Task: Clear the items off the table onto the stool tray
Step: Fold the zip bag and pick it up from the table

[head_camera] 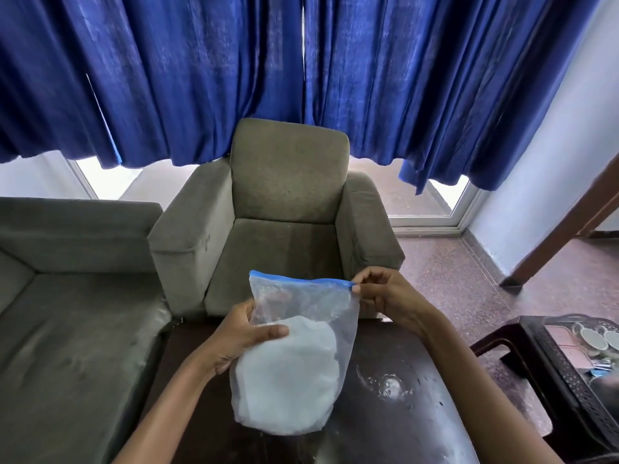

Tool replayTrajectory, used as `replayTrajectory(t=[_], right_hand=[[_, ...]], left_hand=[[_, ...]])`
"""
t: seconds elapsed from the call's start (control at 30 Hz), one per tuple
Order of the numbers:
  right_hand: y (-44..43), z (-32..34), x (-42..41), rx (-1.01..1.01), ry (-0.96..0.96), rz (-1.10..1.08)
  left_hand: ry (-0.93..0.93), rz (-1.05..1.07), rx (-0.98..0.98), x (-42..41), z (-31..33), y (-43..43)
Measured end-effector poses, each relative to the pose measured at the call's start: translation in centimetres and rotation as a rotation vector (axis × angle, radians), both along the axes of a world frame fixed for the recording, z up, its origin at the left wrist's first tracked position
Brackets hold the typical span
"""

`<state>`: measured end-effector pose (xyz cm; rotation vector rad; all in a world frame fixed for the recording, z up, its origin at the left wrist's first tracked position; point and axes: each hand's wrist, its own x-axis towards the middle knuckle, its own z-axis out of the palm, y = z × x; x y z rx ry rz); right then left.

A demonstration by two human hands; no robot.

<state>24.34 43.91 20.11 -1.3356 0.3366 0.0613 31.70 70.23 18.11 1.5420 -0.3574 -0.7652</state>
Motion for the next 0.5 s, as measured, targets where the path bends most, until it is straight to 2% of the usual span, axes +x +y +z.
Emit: replayTrajectory(t=[0.17,0.27,0.4,0.5], right_hand=[[0.3,0.0,0.6,-0.009,-0.043,-0.176],[0.7,0.3,0.7,-0.269,-0.078,-0.178],[3.0,2.3,2.5,-0.669,-0.112,0.109],[5.7,3.4,4.6,-0.728,-0.052,0.331]], left_hand=[[-0.019,-0.068,0.039,0.5,0.2,0.3],[-0.033,-0.082,0.064,0.8,0.2,0.3],[-0.041,-0.133,0.088,0.7,0.1,0.0],[-0.045,-0.19,0.114,0.4,0.1,-0.5]])
